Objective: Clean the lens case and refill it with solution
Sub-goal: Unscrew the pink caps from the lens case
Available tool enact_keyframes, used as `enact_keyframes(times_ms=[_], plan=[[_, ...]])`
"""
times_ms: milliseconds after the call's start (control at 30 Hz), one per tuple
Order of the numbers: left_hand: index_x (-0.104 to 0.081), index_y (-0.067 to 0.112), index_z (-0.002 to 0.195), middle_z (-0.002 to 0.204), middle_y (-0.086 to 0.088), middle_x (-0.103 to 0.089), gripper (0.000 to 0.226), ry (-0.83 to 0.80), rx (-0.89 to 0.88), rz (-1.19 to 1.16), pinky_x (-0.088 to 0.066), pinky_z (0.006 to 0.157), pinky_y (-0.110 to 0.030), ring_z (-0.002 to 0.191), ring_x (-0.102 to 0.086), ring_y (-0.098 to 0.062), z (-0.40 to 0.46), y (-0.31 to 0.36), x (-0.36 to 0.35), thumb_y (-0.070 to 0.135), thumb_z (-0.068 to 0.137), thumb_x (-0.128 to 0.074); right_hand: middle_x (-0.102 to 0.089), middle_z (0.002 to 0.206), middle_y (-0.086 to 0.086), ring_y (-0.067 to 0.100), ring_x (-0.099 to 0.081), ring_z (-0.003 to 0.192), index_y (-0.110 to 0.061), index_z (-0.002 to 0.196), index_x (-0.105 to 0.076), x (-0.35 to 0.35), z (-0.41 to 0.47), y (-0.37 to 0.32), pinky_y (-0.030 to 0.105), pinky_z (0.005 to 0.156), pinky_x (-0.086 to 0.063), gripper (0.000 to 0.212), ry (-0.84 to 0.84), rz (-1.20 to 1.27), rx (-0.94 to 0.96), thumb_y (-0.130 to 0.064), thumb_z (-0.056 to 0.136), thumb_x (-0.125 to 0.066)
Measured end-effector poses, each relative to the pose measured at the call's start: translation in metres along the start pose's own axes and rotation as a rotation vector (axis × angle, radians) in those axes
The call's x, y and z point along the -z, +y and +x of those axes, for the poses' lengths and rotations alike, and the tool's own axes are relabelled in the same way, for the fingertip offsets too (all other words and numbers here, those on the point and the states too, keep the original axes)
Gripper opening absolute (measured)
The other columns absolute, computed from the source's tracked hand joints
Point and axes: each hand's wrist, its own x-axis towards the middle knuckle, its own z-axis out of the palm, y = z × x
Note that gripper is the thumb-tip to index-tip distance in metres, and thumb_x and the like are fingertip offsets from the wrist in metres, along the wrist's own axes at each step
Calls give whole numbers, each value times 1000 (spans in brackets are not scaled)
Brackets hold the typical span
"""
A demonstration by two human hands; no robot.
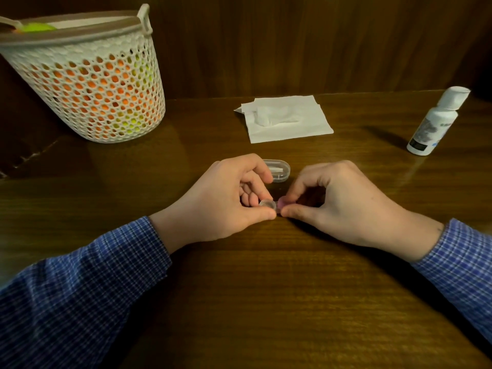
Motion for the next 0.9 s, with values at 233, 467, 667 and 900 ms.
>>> enact_keyframes(times_ms=[233,467,667,900], plan=[[-62,20,118,88,9,-76,48,8,-2,1,-62,69,-27,77,-72,-11,0,1,-1,20,78,-88,-76,99,-13,0,-71,98,-19,90,-80,15,11,11,24,90,-58,5,-207,85,115,-21,85,-80],[-59,20,123,89,8,-75,54,10,-3,19,-62,70,-29,78,-72,-11,-1,0,-1,21,78,-88,-73,98,-13,4,-70,94,-25,91,-76,7,6,9,29,85,-60,16,-138,56,122,-38,83,-77],[-55,21,127,91,8,-76,58,8,-1,6,-62,69,-33,78,-72,-13,0,-1,-2,21,78,-88,-68,93,-16,2,-64,87,-32,89,-77,3,3,0,31,81,-58,24,-50,4,31,-51,76,-71],[-54,22,126,91,10,-76,59,1,4,-18,-61,68,-34,77,-72,-15,0,-2,-2,21,78,-88,-72,92,-16,0,-68,89,-31,90,-79,9,4,2,26,85,-58,10,-99,35,44,-35,81,-78]])
